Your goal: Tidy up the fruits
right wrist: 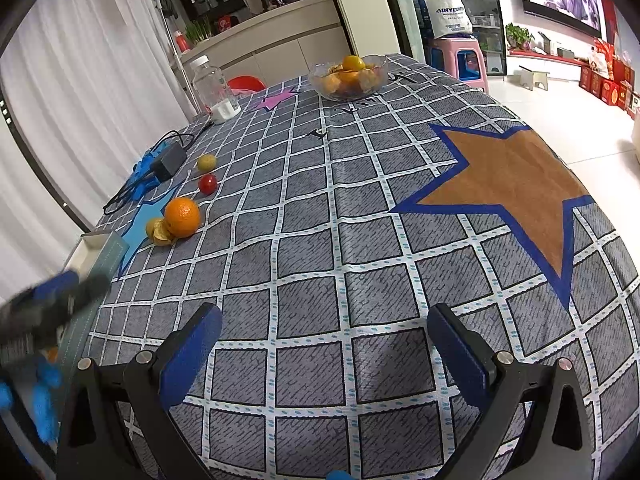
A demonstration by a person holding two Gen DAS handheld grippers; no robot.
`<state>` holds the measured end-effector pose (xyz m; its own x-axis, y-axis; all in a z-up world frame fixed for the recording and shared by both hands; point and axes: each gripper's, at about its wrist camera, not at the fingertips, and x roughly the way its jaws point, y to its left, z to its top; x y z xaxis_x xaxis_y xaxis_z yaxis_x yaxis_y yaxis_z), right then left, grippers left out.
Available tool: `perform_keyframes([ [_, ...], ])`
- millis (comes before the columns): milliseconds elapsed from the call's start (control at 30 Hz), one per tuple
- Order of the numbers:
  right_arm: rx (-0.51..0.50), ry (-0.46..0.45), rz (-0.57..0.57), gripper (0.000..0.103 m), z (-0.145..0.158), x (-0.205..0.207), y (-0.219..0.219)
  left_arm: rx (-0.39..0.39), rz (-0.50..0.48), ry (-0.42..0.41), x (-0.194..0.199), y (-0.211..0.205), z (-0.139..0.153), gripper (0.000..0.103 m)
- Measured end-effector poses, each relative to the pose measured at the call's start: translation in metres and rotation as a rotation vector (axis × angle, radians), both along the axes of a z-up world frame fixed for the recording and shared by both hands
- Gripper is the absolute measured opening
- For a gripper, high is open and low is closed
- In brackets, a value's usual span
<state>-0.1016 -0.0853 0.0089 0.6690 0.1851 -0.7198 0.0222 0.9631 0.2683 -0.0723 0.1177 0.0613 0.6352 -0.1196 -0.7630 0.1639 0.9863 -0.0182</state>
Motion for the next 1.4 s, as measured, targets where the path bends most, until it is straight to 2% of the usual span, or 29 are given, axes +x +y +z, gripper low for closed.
perform_keyframes([
  [167, 0.010, -0.004, 0.002, 0.103, 0.000, 0.000, -0.001, -0.048, 0.083, 0.017, 0.045, 0.002, 0.003, 0.098],
  [400, 0.030, -0.011, 0.002, 0.103, -0.001, -0.001, -0.003, -0.010, 0.163, -0.025, 0.089, -0.003, 0.002, 0.097],
  [500, 0.043, -0.016, 0.001, 0.103, -0.001, -0.001, -0.004, -0.023, 0.171, 0.020, 0.106, -0.003, -0.009, 0.095],
  [600, 0.052, -0.020, 0.000, 0.103, -0.001, -0.001, -0.005, -0.031, 0.178, 0.081, 0.116, -0.002, -0.023, 0.086],
  [633, 0.056, -0.021, 0.000, 0.103, -0.001, -0.001, -0.005, -0.058, 0.178, 0.099, 0.117, 0.000, -0.029, 0.082],
  [733, 0.062, -0.023, -0.001, 0.103, -0.001, -0.001, -0.005, -0.136, 0.193, 0.118, 0.117, 0.007, -0.033, 0.077],
  [833, 0.062, -0.023, -0.001, 0.103, -0.001, -0.001, -0.006, -0.210, 0.165, 0.141, 0.112, 0.010, -0.034, 0.071],
  [967, 0.063, -0.024, -0.001, 0.103, -0.001, -0.001, -0.005, -0.239, 0.112, 0.140, 0.103, 0.005, -0.032, 0.071],
  [1100, 0.062, -0.024, -0.002, 0.103, -0.001, -0.001, -0.006, -0.300, 0.058, 0.186, 0.092, -0.004, -0.037, 0.070],
  [1200, 0.061, -0.024, -0.002, 0.103, -0.001, -0.001, -0.006, -0.291, 0.005, 0.206, 0.079, -0.014, -0.039, 0.071],
  [1267, 0.061, -0.024, -0.002, 0.103, -0.001, -0.001, -0.006, -0.249, -0.039, 0.201, 0.066, -0.022, -0.038, 0.071],
  [1400, 0.059, -0.023, -0.002, 0.103, -0.001, -0.001, -0.006, -0.194, -0.045, 0.117, 0.056, -0.024, -0.023, 0.071],
])
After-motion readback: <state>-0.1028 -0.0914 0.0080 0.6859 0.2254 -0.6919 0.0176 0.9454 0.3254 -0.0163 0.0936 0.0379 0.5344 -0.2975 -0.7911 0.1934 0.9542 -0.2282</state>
